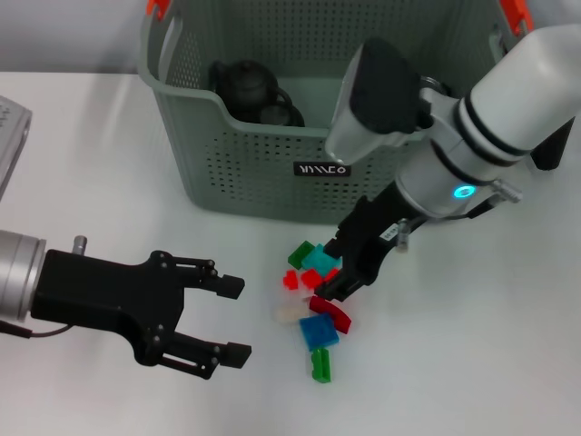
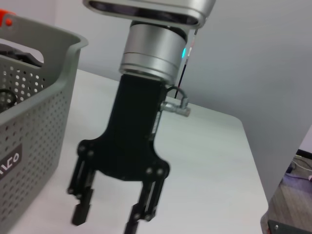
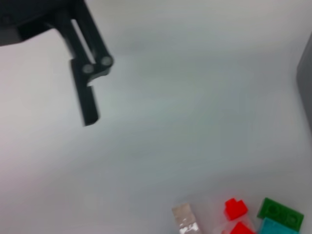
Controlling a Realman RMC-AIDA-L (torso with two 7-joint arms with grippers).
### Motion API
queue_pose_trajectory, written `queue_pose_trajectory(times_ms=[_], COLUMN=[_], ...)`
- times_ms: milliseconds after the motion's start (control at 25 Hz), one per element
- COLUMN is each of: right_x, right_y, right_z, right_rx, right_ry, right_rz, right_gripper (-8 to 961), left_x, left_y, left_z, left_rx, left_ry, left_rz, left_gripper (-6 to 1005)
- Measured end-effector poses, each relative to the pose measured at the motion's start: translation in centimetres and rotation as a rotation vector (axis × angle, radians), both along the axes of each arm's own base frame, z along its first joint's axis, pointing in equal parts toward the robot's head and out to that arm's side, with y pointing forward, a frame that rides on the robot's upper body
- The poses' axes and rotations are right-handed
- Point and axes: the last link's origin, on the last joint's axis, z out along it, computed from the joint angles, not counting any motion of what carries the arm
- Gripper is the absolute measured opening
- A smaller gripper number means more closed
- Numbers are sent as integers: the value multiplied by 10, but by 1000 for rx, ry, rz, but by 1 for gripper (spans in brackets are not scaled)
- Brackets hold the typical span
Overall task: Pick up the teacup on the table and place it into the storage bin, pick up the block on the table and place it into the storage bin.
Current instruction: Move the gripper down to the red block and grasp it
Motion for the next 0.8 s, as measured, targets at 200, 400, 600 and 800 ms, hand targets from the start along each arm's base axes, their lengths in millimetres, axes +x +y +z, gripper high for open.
queue_pose_trajectory(times_ms=[200,400,600,800], right_x=[0,0,2,3], right_y=[-1,-1,0,0], right_z=[-15,-25,-29,-30], right_rx=[31,68,98,112], right_ry=[-12,-13,-25,-25], right_rz=[17,2,-22,-52], right_gripper=[655,654,654,653], left_x=[-1,0,0,-2], left_y=[-1,-2,-2,-3], left_z=[-2,-4,-4,-4], left_rx=[-8,-17,-19,-19], left_ry=[-7,-19,-16,-15], left_rz=[9,11,9,12], left_gripper=[843,843,843,843])
